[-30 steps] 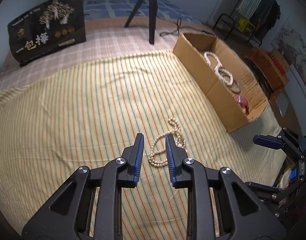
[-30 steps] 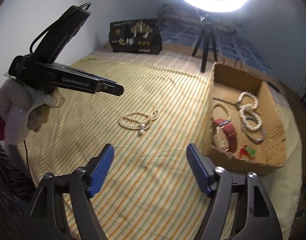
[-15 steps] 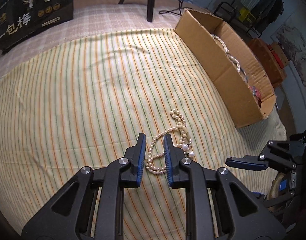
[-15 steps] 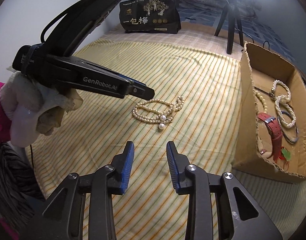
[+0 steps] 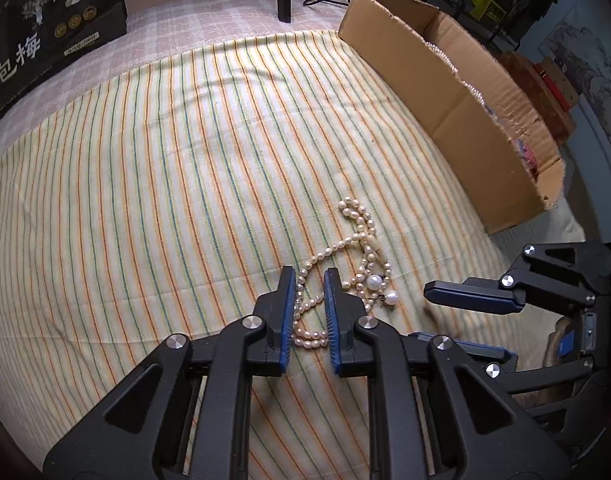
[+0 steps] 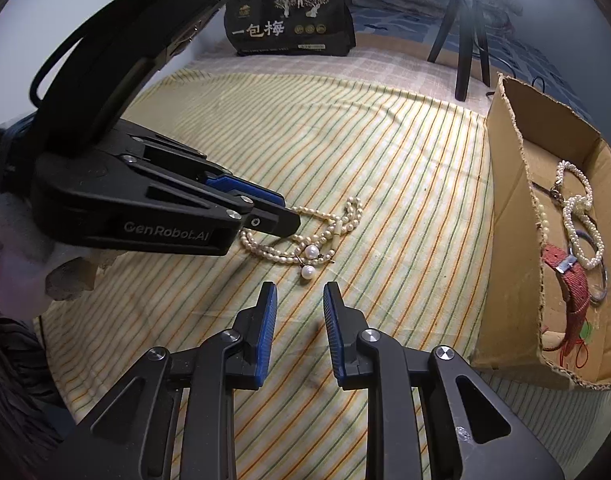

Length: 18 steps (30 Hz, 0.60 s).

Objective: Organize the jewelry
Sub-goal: 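Grasp the pendant pearl with the right gripper while the left gripper grasps the necklace strand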

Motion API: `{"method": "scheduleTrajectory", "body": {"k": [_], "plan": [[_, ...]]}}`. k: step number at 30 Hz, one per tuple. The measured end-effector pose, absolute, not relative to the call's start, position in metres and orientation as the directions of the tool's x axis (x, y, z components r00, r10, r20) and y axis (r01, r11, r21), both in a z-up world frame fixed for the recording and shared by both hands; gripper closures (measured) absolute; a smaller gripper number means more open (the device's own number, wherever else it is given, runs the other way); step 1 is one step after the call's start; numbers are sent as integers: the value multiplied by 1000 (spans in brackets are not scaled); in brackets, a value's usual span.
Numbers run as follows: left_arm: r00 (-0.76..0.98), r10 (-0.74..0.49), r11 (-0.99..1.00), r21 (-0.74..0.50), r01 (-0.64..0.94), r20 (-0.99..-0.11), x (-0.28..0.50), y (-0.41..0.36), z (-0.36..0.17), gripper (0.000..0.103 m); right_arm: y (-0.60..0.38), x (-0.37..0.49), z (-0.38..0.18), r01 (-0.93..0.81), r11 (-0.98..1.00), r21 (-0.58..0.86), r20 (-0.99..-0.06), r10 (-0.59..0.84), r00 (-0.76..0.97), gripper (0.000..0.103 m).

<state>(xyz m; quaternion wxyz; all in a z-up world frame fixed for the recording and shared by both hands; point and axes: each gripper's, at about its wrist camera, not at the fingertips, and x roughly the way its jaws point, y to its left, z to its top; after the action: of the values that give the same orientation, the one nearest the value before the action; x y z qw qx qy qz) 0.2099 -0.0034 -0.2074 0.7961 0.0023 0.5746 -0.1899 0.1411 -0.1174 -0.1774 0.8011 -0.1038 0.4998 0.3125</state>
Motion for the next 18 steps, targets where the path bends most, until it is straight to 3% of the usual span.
{"method": "scheduleTrajectory", "body": {"k": [18], "plan": [[323,-207,954,-117,276,-923,208,14,-209,97,-105,148,-190,-619,779,104,-879,364,310,85]]}}
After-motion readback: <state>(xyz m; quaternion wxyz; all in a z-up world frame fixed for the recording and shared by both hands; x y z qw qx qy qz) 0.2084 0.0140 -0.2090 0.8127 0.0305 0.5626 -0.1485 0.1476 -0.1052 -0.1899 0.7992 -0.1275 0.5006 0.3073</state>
